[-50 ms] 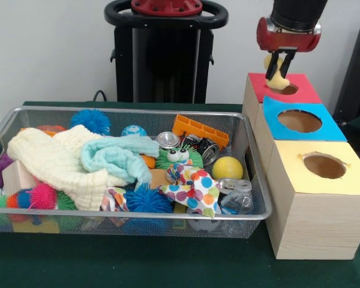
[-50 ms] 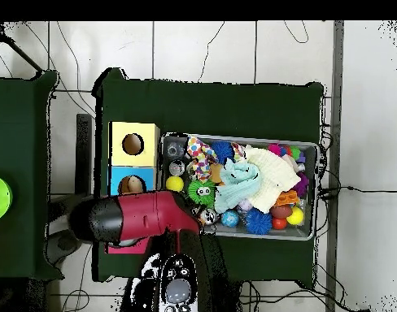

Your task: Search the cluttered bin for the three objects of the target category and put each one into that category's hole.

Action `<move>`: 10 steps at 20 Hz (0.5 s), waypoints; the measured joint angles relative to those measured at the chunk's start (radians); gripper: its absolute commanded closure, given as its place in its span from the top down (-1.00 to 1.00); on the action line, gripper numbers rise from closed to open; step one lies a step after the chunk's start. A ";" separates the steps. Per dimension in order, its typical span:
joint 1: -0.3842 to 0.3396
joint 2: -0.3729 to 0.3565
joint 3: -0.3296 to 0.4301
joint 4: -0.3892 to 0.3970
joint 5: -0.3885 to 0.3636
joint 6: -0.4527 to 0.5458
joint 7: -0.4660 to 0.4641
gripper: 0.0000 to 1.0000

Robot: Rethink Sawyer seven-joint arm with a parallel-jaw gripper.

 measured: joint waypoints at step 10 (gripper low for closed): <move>0.016 0.010 -0.013 0.084 0.048 -0.020 0.003 -1.00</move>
